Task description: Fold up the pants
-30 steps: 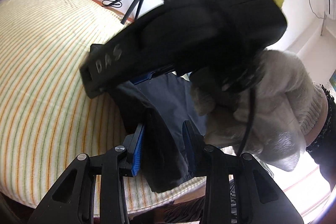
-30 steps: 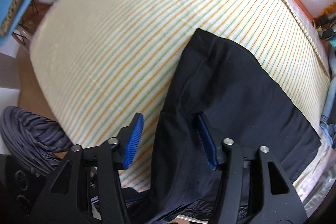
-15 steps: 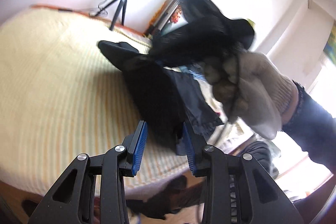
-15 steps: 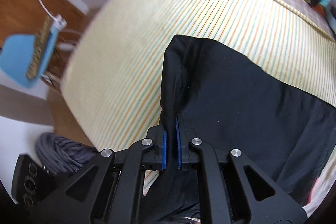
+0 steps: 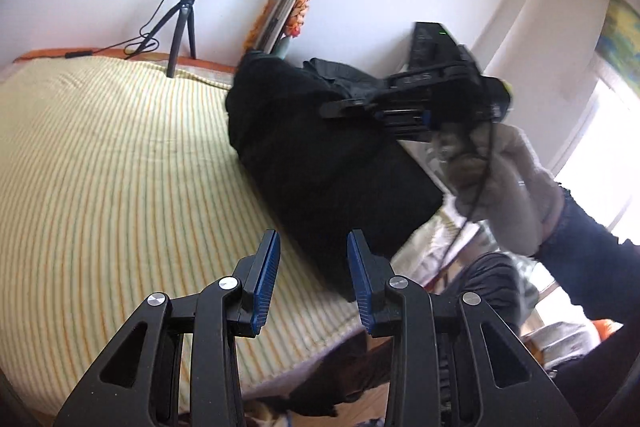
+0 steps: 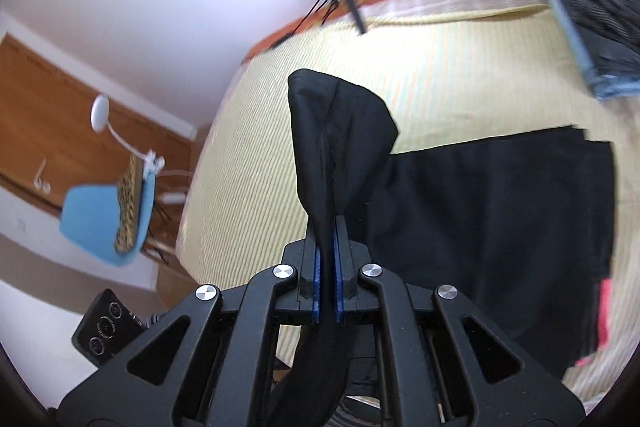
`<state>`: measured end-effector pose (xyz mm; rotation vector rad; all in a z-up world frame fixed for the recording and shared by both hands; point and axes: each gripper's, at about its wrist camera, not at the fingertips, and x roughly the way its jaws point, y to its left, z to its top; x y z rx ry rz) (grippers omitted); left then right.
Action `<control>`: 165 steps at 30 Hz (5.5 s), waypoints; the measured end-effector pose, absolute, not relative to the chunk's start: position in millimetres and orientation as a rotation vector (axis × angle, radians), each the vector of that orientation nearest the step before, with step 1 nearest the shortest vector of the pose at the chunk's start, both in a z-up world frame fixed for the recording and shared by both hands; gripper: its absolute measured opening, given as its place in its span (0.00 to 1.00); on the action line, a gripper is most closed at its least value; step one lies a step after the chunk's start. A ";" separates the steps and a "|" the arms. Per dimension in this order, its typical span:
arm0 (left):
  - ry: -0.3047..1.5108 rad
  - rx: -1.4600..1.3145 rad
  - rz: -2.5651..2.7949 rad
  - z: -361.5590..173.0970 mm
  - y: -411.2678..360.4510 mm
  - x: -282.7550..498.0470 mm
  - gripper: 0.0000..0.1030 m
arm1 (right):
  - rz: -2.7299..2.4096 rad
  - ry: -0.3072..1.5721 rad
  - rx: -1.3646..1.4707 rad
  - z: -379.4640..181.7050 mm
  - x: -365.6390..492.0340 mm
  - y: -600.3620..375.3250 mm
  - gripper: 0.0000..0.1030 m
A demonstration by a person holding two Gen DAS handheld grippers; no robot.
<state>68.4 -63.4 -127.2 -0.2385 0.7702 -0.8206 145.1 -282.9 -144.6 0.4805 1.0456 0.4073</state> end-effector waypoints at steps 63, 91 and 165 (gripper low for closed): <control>0.774 0.296 -1.008 -190.3 -275.9 46.3 0.31 | 0.430 0.990 -0.037 -123.6 222.8 -365.8 0.54; 0.766 0.259 -1.039 -191.2 -271.9 41.5 0.31 | 0.420 1.126 -0.138 -185.6 330.0 -339.2 0.00; 1.169 -0.307 -0.873 -209.7 -207.7 169.0 0.60 | 0.574 1.136 0.564 -244.9 180.3 -517.2 0.42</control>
